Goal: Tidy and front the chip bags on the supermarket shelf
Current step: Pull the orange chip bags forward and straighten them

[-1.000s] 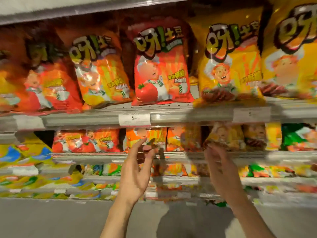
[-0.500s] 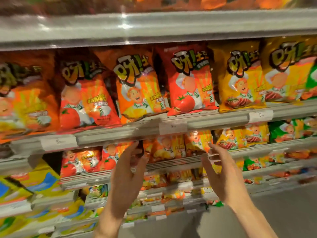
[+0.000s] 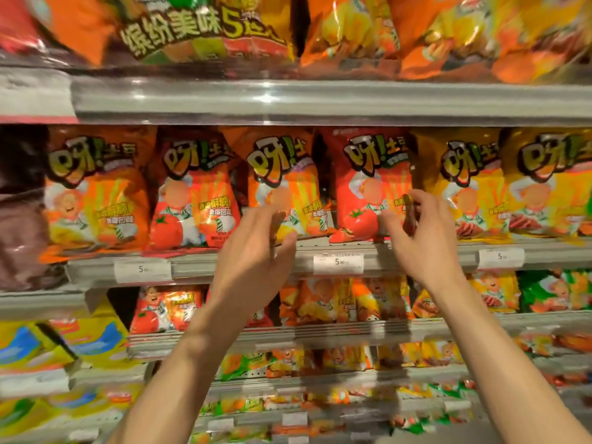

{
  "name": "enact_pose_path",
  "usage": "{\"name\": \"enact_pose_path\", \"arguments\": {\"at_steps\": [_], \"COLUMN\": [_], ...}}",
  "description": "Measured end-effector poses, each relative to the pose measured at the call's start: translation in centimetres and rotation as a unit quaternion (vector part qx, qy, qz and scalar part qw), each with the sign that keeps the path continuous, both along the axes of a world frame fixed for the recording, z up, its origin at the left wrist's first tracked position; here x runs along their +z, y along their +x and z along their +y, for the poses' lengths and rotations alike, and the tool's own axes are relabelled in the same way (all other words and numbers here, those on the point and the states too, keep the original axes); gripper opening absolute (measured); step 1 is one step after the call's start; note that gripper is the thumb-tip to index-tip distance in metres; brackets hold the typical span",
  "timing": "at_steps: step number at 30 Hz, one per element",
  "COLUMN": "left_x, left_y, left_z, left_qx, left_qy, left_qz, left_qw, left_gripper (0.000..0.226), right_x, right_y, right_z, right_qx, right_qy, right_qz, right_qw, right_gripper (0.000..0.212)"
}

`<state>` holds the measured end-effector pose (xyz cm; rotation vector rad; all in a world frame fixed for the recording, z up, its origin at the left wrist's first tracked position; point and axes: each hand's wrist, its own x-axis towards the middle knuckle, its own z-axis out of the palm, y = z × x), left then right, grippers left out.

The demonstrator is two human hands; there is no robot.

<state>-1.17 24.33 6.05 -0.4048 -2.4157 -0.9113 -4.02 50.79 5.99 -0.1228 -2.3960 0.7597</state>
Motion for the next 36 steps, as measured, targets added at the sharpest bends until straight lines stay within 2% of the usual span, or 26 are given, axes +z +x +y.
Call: {"name": "enact_pose_path", "arguments": {"at_steps": [3, 7, 12, 15, 20, 24, 27, 31, 36], "left_x": [0.4, 0.5, 0.9, 1.1, 2.2, 3.0, 3.2, 2.8, 2.6], "left_y": [-1.4, -4.2, -6.1, -6.0, -5.0, -3.1, -1.4, 0.7, 1.5], "left_z": [3.9, 8.7, 11.4, 11.7, 10.9, 9.7, 8.3, 5.8, 2.3], "left_qx": [-0.013, -0.015, 0.030, 0.030, -0.007, -0.057, -0.063, -0.043, -0.026], "left_qy": [-0.004, -0.021, -0.062, -0.021, 0.105, 0.177, 0.218, 0.229, 0.246], "left_qz": [0.003, 0.009, -0.043, -0.047, -0.005, -0.041, -0.063, -0.088, -0.086], "left_qw": [1.000, 1.000, 0.997, 0.998, 0.994, 0.982, 0.972, 0.969, 0.965], "left_gripper": [0.047, 0.055, 0.058, 0.061, 0.060, 0.057, 0.053, 0.061, 0.065], "right_x": [1.3, 1.6, 1.7, 1.9, 3.1, 3.8, 3.6, 2.7, 2.3], "right_y": [-1.8, -2.4, -2.7, -2.8, -2.6, -1.5, -0.3, 0.7, 1.6], "right_z": [0.7, 0.8, 1.6, 2.3, 3.3, 3.4, 2.6, 0.4, -3.5], "right_qx": [0.015, 0.053, 0.082, 0.088, 0.119, 0.151, 0.205, 0.258, 0.276], "right_qy": [-0.054, -0.136, -0.176, -0.175, -0.208, -0.257, -0.295, -0.321, -0.346], "right_qz": [-0.050, -0.115, -0.111, -0.096, -0.055, -0.053, -0.070, -0.072, -0.058], "right_qw": [0.997, 0.983, 0.975, 0.976, 0.969, 0.953, 0.931, 0.908, 0.895], "right_gripper": [0.073, 0.073, 0.067, 0.072, 0.071, 0.077, 0.063, 0.041, 0.038]}}
